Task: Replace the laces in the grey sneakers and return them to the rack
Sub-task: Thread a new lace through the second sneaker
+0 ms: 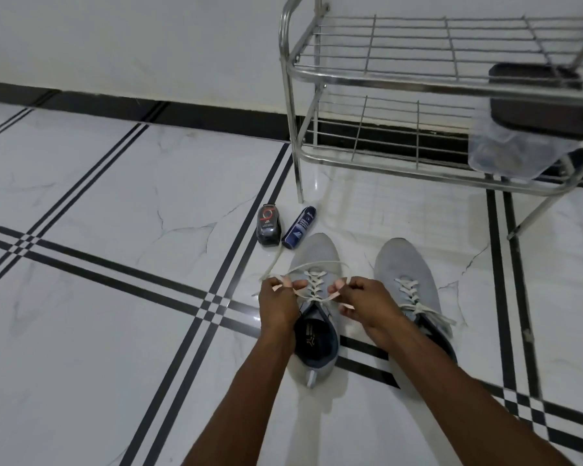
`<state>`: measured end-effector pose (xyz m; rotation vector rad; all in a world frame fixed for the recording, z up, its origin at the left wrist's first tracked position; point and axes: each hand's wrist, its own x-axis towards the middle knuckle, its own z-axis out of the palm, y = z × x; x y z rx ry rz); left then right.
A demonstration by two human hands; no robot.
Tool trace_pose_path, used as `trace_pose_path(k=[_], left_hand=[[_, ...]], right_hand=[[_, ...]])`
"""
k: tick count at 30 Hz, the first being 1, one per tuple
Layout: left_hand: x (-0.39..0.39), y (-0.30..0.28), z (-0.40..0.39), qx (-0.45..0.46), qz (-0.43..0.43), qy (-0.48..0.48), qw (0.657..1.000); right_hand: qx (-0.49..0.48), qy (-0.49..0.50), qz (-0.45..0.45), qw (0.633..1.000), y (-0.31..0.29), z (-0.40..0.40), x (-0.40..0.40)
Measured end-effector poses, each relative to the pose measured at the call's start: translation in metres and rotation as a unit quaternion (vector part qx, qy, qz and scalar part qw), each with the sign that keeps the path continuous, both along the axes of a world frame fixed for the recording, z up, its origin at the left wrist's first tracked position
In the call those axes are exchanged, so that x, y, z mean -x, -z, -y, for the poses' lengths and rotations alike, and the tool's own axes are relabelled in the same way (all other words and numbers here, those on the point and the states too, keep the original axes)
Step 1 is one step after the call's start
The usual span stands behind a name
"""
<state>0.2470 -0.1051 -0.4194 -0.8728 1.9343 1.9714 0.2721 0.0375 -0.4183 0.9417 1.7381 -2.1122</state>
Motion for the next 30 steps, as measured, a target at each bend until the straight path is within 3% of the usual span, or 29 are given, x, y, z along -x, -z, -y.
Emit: trace_pose_path(k=[7,10,14,20,30], left_hand=[[0.029,-0.053,-0.001,0.064,-0.169,0.131,0.975],[0.047,-0.079,-0.006,0.077,-0.215,0.160,0.960],[0.067,-0.115,-0.013,0.103,-0.269,0.157,0.945],[0.078,-0.154,-0.020,0.126,-0.314,0.133,0.932],[0.075,-0.169,-0.019,0.091,-0.349,0.101,0.927]], right_hand=[[0.008,-0.022,-0.119,0.993,-0.066,-0.004,0.035],[-0.054,-0.030,-0.158,0.986,-0.095,-0.003,0.048],[-0.171,-0.038,-0.207,0.962,-0.126,-0.004,0.068],[-0.258,-0.039,-0.275,0.925,-0.160,-0.001,0.080],[-0.234,0.005,-0.317,0.919,-0.178,0.006,0.081]])
